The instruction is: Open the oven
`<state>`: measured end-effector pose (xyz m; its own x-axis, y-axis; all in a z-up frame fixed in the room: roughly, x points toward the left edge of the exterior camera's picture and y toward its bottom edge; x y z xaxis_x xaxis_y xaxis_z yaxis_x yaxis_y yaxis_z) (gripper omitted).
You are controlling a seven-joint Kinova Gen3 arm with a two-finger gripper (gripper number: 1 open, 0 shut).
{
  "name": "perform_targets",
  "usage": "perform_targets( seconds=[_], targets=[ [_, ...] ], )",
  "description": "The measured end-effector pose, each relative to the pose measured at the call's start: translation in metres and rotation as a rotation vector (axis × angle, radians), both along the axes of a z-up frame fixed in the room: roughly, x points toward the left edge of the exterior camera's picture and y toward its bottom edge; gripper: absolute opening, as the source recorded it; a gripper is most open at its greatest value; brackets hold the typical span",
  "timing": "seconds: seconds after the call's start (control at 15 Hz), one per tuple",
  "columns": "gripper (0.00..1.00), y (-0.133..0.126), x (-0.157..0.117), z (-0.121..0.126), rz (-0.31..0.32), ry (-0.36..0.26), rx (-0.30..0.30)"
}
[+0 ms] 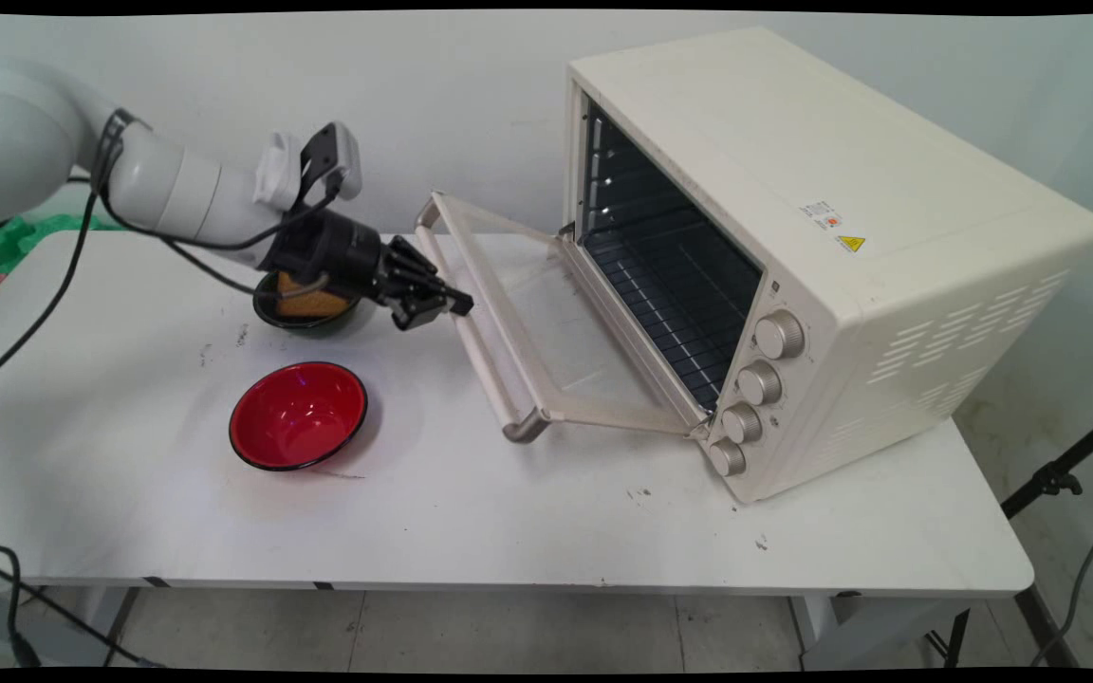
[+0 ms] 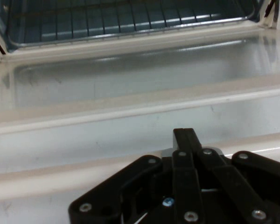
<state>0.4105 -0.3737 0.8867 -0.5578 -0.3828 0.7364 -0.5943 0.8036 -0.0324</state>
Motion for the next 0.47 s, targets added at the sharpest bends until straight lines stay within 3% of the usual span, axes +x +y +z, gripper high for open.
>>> perform_targets(
  seconds=[0.47],
  targets=[
    [0.00, 0.017, 0.024, -0.033, -0.017, 0.013, -0.004]
  ],
)
